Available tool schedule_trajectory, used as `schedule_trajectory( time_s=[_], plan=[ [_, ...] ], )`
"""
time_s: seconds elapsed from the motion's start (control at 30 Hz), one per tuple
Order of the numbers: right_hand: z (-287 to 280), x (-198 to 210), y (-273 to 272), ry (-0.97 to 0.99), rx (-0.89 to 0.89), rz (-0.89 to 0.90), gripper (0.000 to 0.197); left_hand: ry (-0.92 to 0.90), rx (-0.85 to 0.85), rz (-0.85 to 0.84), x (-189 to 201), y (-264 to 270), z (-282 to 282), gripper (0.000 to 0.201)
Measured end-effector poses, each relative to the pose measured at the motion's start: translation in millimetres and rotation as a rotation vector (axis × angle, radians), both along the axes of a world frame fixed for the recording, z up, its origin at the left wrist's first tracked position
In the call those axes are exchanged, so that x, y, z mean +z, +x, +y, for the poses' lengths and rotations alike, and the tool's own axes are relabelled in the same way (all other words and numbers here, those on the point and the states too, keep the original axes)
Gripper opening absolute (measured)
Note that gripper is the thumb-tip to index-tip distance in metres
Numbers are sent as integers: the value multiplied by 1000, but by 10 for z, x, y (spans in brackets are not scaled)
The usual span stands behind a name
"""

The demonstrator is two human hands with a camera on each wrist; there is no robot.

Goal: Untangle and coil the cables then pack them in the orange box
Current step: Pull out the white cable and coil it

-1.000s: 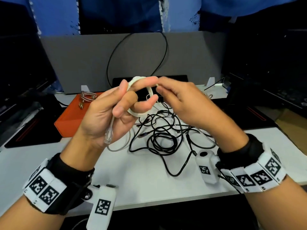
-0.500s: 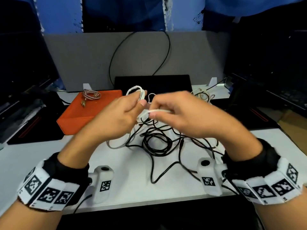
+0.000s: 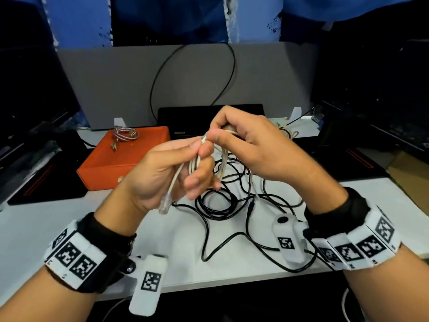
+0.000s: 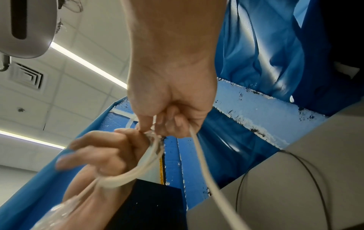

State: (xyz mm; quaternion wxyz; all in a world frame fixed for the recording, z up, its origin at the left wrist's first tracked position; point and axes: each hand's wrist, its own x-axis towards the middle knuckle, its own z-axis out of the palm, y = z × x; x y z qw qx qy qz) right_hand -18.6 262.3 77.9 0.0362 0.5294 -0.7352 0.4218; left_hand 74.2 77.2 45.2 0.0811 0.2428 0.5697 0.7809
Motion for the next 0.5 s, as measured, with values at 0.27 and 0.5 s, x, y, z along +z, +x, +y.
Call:
schedule_trajectory(
  time_s=[0.27,0.5],
  plan=[
    [19,14,-45,-117,183,-238,22,284,42,13,127,57,101,31],
    [-188,-240,-74,105,-101,-89,49,626,337,91,269,36,-85,59]
  ],
)
